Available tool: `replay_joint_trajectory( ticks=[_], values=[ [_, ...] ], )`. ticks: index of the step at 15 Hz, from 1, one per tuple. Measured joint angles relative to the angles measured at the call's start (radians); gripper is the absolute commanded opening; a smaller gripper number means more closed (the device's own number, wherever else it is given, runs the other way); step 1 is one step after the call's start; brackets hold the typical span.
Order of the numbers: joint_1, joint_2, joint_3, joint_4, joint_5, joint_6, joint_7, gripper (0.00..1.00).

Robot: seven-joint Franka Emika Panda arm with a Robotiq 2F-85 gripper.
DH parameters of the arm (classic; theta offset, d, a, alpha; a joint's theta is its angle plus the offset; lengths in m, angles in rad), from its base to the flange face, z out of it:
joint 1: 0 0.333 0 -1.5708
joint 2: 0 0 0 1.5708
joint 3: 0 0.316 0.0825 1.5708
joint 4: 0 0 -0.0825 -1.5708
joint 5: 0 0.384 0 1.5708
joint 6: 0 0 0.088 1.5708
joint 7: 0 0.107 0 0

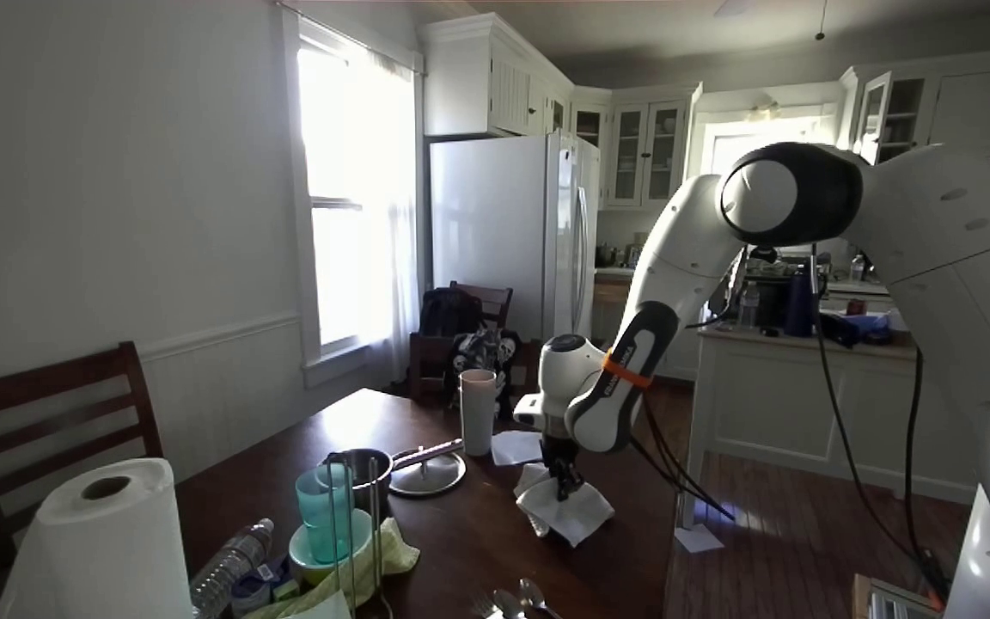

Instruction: Fold the white cloth, then put it in the pot

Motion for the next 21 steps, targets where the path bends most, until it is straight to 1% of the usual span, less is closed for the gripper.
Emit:
replay_joint_trajectory(
  ticks=[3, 5, 8, 10, 12, 14, 16, 17, 18, 21],
  values=[
    [0.022, -0.075, 0.006, -0.007, 0.044, -0.105, 0.048, 0.00],
    [0.025, -0.140, 0.039, -0.020, 0.115, -0.211, 0.050, 0.01],
    [0.025, -0.244, 0.111, -0.034, 0.299, -0.452, 0.011, 0.01],
    [0.029, -0.308, 0.142, -0.031, 0.418, -0.623, -0.030, 0.01],
    [0.031, -0.372, 0.159, -0.028, 0.547, -0.748, -0.114, 0.01],
    [0.033, -0.424, 0.156, -0.014, 0.652, -0.873, -0.199, 0.01],
    [0.033, -0.441, 0.130, 0.017, 0.734, -0.982, -0.261, 0.01],
    [0.031, -0.435, 0.110, 0.031, 0.772, -1.016, -0.288, 0.01],
    [0.027, -0.422, 0.088, 0.042, 0.813, -1.027, -0.317, 0.01],
    [-0.001, -0.344, 0.029, 0.057, 0.951, -1.012, -0.418, 0.01]
  ],
)
